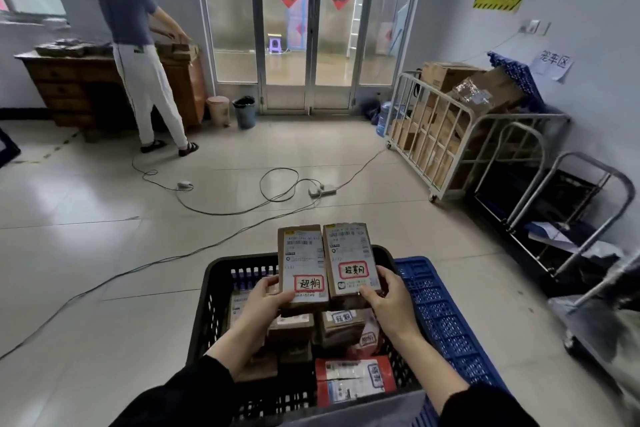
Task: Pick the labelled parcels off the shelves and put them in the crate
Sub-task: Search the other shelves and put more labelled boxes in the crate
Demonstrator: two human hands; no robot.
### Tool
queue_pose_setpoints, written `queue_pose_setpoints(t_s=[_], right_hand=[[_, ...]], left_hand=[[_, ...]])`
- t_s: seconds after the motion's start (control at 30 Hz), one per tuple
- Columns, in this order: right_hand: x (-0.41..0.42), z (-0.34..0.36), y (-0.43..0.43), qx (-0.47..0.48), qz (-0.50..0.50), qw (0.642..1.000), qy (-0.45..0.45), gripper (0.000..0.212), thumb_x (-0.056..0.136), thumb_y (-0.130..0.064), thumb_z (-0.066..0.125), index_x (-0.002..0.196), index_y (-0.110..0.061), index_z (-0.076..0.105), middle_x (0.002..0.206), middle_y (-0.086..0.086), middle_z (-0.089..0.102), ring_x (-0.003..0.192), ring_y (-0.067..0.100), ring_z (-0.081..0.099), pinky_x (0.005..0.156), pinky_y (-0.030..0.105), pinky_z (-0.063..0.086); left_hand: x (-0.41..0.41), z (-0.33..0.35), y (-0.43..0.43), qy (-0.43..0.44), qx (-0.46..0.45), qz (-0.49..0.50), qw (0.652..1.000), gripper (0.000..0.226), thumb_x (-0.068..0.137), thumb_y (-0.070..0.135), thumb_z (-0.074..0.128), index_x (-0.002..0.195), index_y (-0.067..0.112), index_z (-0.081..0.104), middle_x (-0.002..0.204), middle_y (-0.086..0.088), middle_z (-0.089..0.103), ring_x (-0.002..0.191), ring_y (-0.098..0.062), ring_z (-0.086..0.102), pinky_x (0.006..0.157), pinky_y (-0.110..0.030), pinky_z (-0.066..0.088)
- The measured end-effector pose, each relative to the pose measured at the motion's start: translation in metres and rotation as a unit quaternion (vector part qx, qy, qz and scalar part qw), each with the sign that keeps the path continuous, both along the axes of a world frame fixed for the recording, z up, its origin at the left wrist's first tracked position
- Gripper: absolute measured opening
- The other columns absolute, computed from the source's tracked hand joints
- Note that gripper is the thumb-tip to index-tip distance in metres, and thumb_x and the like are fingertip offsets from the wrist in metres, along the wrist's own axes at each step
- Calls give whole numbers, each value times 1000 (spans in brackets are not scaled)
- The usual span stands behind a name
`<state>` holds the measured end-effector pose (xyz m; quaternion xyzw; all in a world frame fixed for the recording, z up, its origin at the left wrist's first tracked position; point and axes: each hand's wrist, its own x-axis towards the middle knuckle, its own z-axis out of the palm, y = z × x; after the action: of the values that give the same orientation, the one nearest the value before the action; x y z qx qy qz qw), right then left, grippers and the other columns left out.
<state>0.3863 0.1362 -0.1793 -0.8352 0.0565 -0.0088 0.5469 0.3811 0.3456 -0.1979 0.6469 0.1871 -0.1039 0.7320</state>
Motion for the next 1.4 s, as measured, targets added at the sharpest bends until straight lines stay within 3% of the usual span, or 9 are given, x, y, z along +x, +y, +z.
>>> queue_pose_setpoints(t_s=[0.17,0.33,0.57,0.67,0.77,0.97,1.07,1.23,1.4], right_hand=[[14,-20,6,19,-13,998,57,38,88,-14,60,124,-16,50,104,-7,61,103,15,60,93,39,51],[17,-49,10,7,-14,995,96,38,88,-12,60,124,-12,48,93,-14,57,83,-5,55,60,12,46],[36,-64,25,-48,-17,994,101,60,63,-29,84,108,-18,47,101,-5,61,84,0,60,54,7,47],[41,-74,28,-122,-20,986,115,80,49,-50,85,107,-16,42,101,-4,53,87,7,57,62,15,50],[44,-87,26,-168,-17,976,134,95,35,-66,75,110,-17,41,102,-2,54,91,15,58,73,35,57],[44,-98,3,-151,24,980,129,88,39,-48,73,114,-17,41,103,0,53,91,15,58,71,34,58],[35,-93,-18,-169,109,973,110,81,49,-35,78,117,-22,38,105,-3,44,98,12,49,82,26,48],[27,-95,-57,-273,339,888,149,91,61,-28,76,136,-17,26,120,-4,37,114,11,35,105,26,33],[40,-114,-58,-339,438,816,162,102,66,-25,75,146,-7,13,138,6,28,130,17,25,115,27,20]], left_hand=[[19,-21,11,28,6,-21,999,48,87,2,61,130,5,40,106,-13,65,96,-26,66,89,-40,53],[23,-40,20,64,-10,-46,997,47,87,0,58,129,6,39,100,-9,65,87,-22,67,58,-23,54],[30,-56,14,84,3,-47,995,50,86,0,61,130,10,38,99,-6,61,86,-22,66,60,-25,54],[25,-63,8,98,-6,-42,994,49,86,1,61,129,10,39,102,-6,60,96,-26,64,73,-33,56],[19,-72,5,122,-14,-31,992,49,85,1,62,128,9,39,107,-10,61,99,-28,64,80,-38,56],[18,-73,-5,140,-83,10,987,48,85,-3,60,124,13,38,115,-17,61,102,-31,64,80,-39,55],[24,-72,13,145,-87,43,985,47,85,-4,59,123,14,38,116,-19,62,100,-33,64,76,-38,55],[25,-76,39,144,-30,52,988,54,84,-7,59,131,6,38,107,-16,64,91,-30,65,73,-34,52],[23,-78,25,155,5,-20,988,54,84,-6,59,133,8,40,108,-19,67,100,-35,65,89,-47,52]])
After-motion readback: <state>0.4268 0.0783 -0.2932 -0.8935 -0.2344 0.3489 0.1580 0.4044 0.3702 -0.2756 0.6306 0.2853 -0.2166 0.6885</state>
